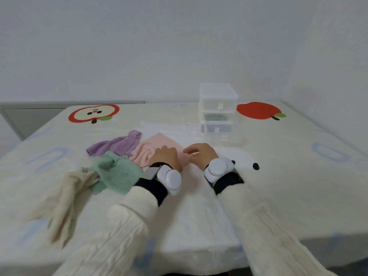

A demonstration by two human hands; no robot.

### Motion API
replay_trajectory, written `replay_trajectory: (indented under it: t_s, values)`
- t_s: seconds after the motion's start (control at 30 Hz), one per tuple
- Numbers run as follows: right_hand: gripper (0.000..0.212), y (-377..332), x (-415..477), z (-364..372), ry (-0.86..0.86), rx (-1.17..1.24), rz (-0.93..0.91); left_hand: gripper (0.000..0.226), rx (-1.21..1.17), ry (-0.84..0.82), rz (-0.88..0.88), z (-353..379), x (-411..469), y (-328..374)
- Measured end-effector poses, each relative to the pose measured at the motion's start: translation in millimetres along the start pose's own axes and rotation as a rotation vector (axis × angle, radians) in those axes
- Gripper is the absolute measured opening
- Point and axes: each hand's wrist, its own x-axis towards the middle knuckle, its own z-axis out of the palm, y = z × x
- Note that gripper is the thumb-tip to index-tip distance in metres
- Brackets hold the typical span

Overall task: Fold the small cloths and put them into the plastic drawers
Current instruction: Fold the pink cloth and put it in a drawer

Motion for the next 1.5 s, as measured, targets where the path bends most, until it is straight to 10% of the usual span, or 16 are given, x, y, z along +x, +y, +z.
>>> replay_trajectory:
  t_s: [0.27, 0.5, 0.7, 1.2, 1.5]
  values:
    - [0.025, -10.3, 18.9, 19.4, -0.053, -0.297, -0.025, 0.029, -0.039, 0.111, 0.045, -13.5, 0.8, -16.6]
    - [0.021, -38.9, 22.3, -1.9, 0.295, -0.014, -0.243, 0.017, -0.412, 0.335, 0.048, -49.4, -4.4, -26.2]
    - [0.022, -67.8, 34.7, -26.9, 0.532, 0.019, -0.279, 0.017, -0.269, 0.512, 0.029, -74.5, 2.6, -45.1]
    - [0.023, -80.1, 70.3, -55.9, 0.618, 0.249, -0.241, 0.028, -0.612, 0.685, -0.016, -120.7, 46.9, -70.7]
    - [0.025, -49.3, 41.9, -32.9, 0.18, -0.191, 0.015, 0.02, -0.259, 0.043, 0.02, -74.6, 29.7, -97.5]
